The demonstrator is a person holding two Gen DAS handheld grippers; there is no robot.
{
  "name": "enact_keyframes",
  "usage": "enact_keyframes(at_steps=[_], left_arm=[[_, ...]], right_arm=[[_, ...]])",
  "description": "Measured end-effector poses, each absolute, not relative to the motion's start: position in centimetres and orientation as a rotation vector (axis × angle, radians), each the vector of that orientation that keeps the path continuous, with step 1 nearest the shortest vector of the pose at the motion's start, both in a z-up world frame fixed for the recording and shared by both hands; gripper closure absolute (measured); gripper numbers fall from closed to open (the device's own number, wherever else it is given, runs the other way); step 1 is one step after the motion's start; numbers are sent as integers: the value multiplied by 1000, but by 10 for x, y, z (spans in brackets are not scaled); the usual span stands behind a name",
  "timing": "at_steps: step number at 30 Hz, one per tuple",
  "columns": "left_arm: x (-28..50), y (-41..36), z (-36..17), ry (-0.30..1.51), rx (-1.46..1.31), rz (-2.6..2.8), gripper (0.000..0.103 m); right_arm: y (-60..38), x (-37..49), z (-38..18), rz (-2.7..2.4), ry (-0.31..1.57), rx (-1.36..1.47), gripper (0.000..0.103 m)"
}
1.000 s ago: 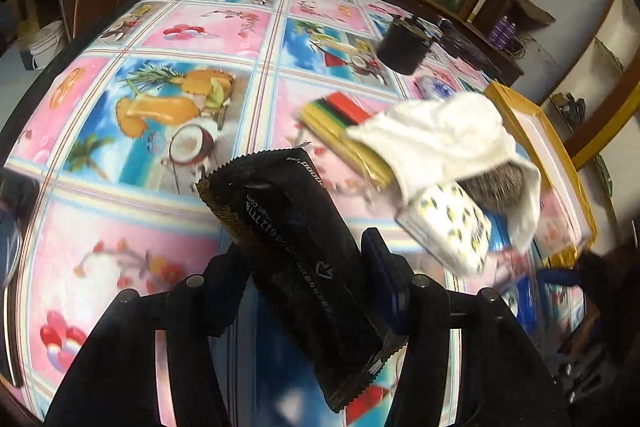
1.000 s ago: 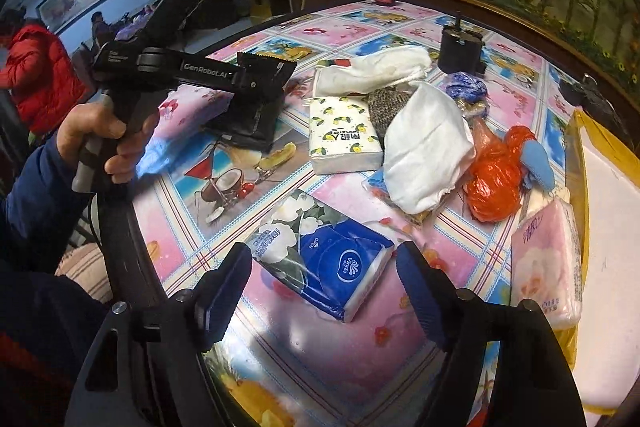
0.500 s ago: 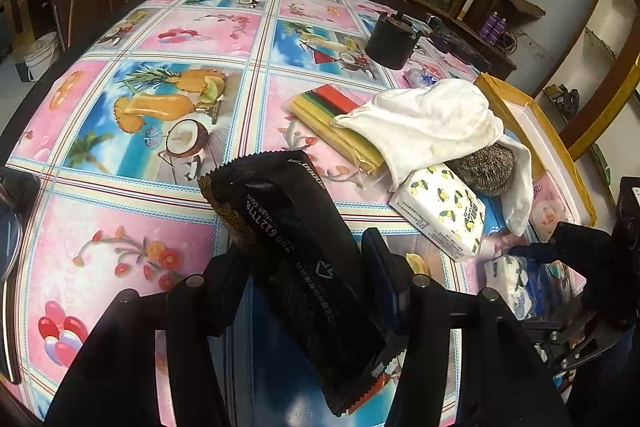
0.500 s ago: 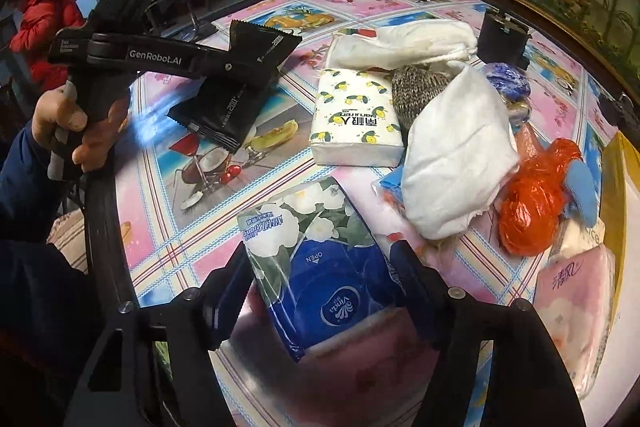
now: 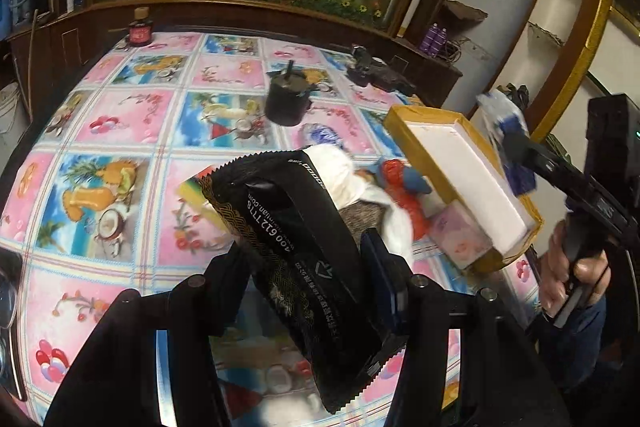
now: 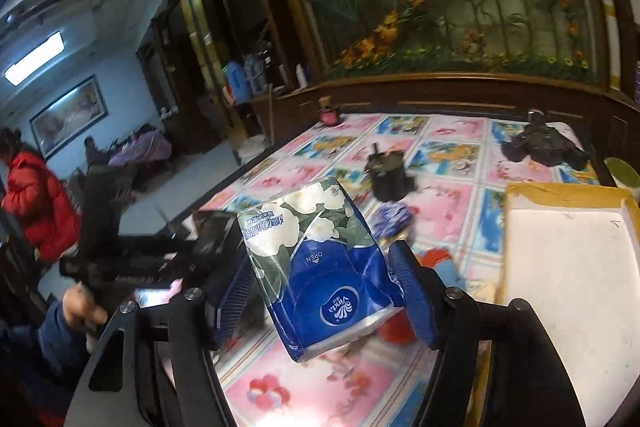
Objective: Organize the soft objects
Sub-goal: 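Carry the black bag and blue tissue pack with both grippers into the yellow box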
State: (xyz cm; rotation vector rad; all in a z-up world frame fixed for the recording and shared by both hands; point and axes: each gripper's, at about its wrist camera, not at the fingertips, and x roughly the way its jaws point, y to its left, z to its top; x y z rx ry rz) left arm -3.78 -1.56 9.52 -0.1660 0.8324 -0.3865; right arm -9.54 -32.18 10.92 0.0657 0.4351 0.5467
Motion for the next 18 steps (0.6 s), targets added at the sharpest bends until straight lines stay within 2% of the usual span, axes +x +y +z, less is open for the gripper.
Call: enact_keyframes(at_steps=[9,18], left_arm=[[7,-128,137,795,-73,-545,50],[73,-232,124,868,-55,-641,50]], right_arm=[[-394,-20,137,222,380,300,36],[-476,11,87,56,509,455,36]])
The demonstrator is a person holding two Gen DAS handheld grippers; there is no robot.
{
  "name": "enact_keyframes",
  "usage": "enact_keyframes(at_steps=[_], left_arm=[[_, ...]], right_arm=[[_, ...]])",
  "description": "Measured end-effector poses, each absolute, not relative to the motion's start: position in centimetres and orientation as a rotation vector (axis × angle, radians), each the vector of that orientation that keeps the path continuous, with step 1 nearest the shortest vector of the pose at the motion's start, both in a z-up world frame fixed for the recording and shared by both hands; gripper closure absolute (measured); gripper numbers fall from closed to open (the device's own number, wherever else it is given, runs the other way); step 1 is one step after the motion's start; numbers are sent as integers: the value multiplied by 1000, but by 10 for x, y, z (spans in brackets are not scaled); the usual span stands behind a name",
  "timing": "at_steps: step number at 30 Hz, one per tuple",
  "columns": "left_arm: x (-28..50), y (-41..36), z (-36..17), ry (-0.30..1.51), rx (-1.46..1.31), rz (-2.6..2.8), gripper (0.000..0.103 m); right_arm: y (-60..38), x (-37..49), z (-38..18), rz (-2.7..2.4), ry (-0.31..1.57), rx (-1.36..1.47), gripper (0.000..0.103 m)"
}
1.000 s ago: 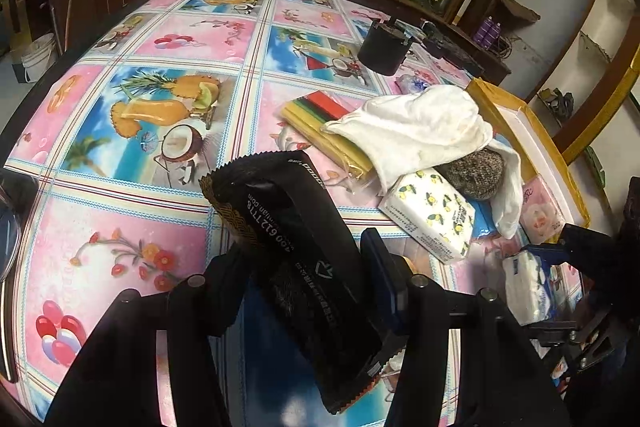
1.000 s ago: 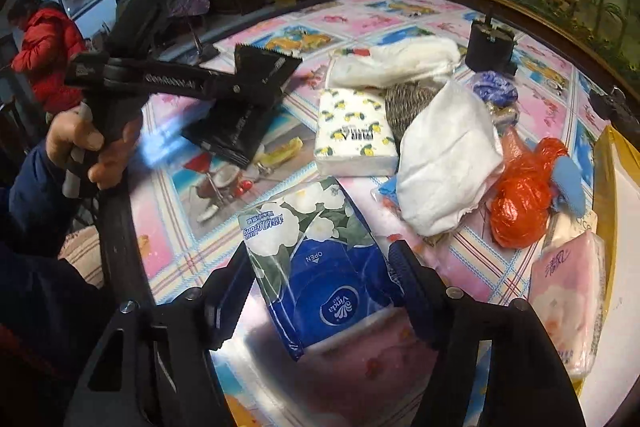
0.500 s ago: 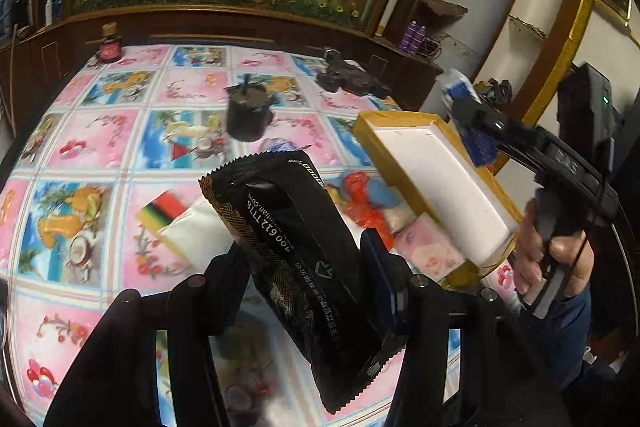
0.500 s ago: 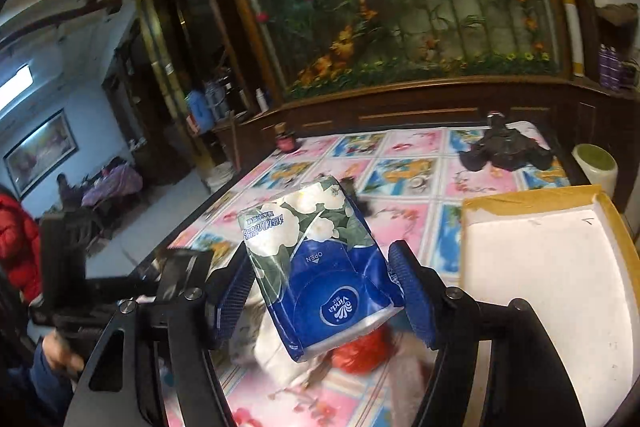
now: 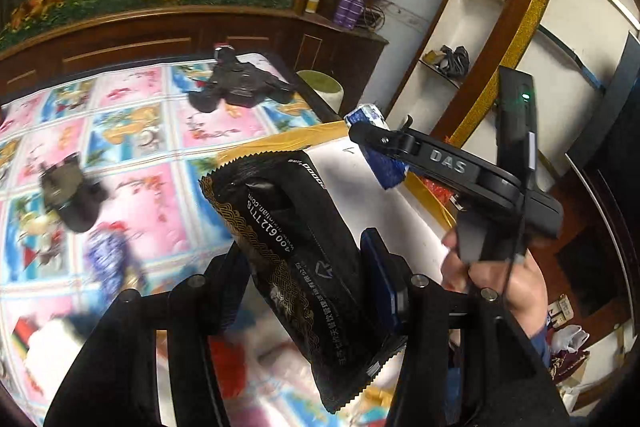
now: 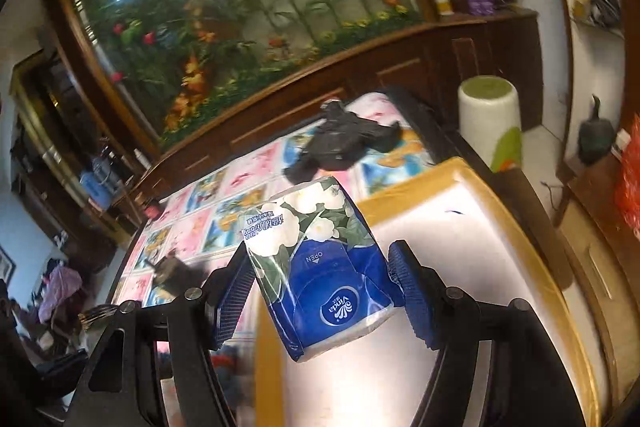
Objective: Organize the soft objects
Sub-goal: 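Carry the black bag and blue tissue pack with both grippers into the yellow box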
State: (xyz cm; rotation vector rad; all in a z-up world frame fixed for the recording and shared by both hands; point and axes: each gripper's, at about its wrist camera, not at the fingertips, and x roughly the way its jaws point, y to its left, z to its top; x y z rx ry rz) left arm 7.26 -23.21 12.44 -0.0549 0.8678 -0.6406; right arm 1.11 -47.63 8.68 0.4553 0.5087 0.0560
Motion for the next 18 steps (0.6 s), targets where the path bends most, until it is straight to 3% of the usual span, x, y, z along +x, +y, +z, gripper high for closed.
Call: enact_keyframes(at_steps=[18], left_arm=[[120,-302,61,1013,-27,-639,51]], right_arm=[[-512,27,89,3,610,537,36]])
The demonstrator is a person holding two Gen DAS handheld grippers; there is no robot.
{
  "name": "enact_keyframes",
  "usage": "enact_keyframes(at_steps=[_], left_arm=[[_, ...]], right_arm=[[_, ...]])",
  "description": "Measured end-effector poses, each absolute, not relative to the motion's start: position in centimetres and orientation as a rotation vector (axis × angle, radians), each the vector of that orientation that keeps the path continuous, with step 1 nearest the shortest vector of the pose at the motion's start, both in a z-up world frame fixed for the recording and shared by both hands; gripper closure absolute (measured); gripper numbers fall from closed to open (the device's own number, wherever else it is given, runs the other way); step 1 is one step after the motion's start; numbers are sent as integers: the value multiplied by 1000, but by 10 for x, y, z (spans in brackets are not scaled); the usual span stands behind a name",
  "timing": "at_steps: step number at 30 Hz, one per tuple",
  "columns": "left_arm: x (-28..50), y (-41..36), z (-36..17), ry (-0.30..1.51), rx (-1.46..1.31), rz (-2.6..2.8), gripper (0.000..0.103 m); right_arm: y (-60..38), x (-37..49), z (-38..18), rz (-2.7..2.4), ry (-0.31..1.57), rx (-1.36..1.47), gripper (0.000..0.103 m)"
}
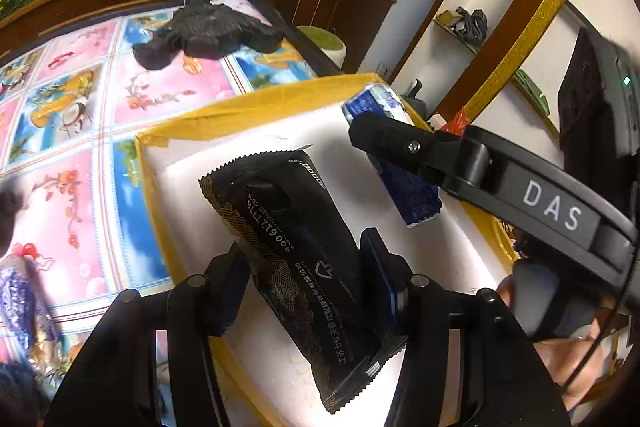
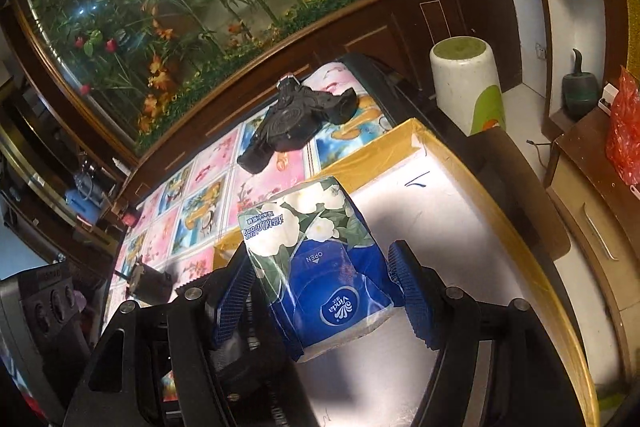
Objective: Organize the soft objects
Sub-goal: 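Carry the black bag and blue tissue pack with both grippers into the yellow box, then open both grippers to release the bag and tissue pack in the box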
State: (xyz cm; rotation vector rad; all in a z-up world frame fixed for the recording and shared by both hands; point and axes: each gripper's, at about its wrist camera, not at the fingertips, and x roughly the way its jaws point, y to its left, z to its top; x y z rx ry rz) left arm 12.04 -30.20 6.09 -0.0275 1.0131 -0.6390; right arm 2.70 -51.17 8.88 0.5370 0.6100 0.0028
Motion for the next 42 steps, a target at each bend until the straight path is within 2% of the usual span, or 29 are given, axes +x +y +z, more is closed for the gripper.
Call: enact_keyframes(at_steps=[8,19,35,39,42], left_arm=[[136,-294,47,1082,-78,-605,51],[131,-289,48,1055,-81,-610,50],[129,-289,52,1063,-91,-602,46],[122,-292,59,1030,-40,-577,35],[116,-292,65,1009,-29,-582,34]], right_arm=[[-509,47,92,-41,678,481,36],[-492,72,85,-46,753,420,34],[-493,63,92,-71,712,448,26],[-496,51,99,-95,653,462,24],[-499,41,102,-109,615,486,24]])
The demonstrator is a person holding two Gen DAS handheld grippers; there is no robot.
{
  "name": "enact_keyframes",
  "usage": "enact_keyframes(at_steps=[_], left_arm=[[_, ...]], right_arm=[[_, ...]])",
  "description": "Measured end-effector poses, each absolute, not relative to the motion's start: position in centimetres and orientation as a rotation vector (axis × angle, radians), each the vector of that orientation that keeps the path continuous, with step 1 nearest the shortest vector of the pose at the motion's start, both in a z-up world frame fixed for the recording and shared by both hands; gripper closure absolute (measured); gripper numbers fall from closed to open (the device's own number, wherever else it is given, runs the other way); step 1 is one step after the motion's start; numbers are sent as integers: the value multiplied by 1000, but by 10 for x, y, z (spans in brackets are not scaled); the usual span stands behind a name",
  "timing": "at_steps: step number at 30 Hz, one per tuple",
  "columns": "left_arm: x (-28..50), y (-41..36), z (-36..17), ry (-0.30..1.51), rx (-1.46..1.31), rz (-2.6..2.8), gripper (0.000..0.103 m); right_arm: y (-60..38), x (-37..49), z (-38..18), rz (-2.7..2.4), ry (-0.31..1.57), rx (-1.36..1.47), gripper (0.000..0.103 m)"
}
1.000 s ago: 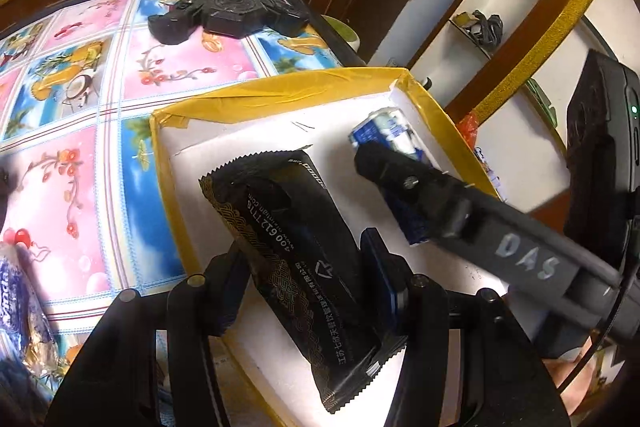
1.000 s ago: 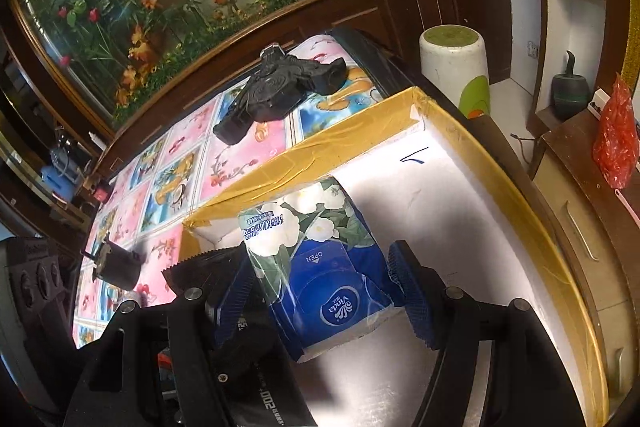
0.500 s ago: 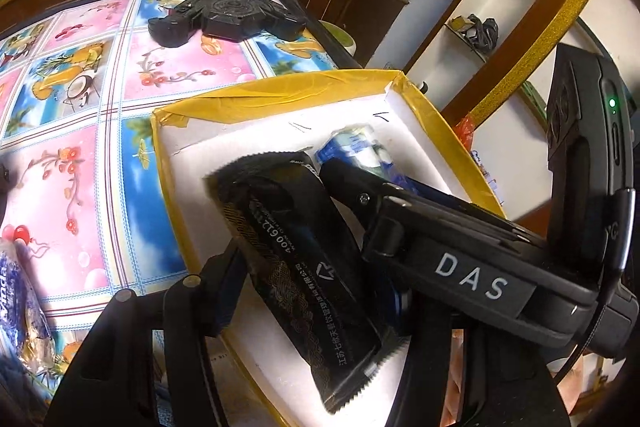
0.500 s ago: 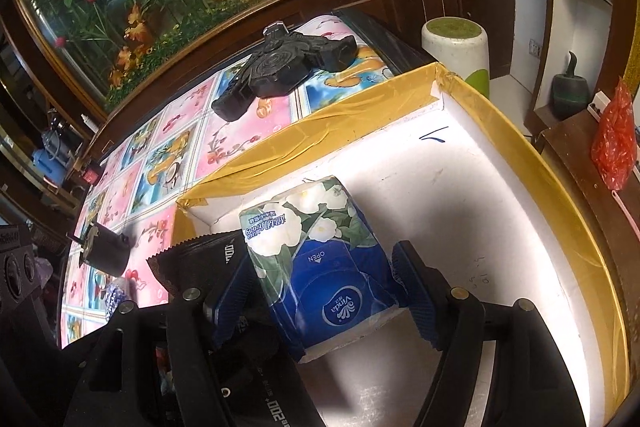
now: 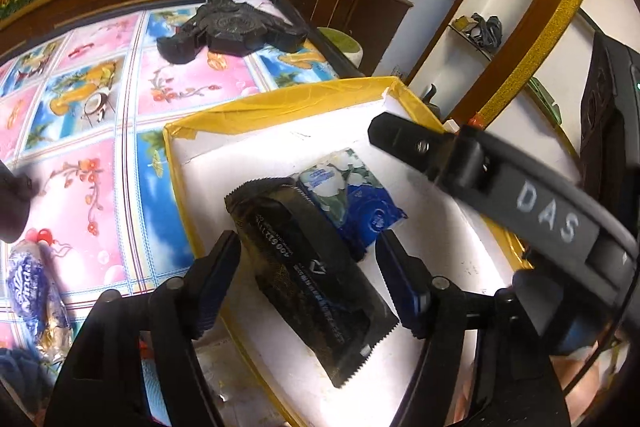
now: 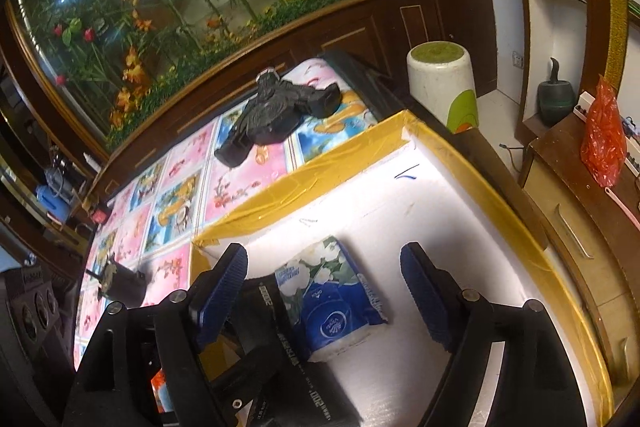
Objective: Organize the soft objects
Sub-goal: 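Open both grippers to release the bag and tissue pack in the box, then return both tools to the pile and reach for the lemon-print box and towel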
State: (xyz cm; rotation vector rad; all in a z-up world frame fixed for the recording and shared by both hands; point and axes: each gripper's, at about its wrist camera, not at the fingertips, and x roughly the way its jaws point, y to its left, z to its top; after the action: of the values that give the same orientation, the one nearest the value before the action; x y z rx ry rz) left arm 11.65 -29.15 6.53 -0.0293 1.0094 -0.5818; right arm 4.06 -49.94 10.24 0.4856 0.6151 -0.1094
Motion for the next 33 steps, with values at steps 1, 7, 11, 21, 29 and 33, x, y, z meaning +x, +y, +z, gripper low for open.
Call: enact_keyframes(at_steps=[1,7,11,21,29,33], left_arm=[[115,-291,67,1002,-27,-583,34],[109,-284,80,966,-23,-595,34],[106,-276,86,949,-56,-634,30],[93,-265,97,901,-100,-760,27],[92,-259,96,903,-145,-776,26],[82,-247,109,842,-160,-745,25]], right_arm=[[-500,37,104,-114,603,492,24],[-503,24,108,-122,554,516,24],[-504,20,108,-130,538,529,24],[-509,14,107,-139,528,545,23],[-507,9,113,-146,507,534,22],[-507,8,112,-137,504,538,21]])
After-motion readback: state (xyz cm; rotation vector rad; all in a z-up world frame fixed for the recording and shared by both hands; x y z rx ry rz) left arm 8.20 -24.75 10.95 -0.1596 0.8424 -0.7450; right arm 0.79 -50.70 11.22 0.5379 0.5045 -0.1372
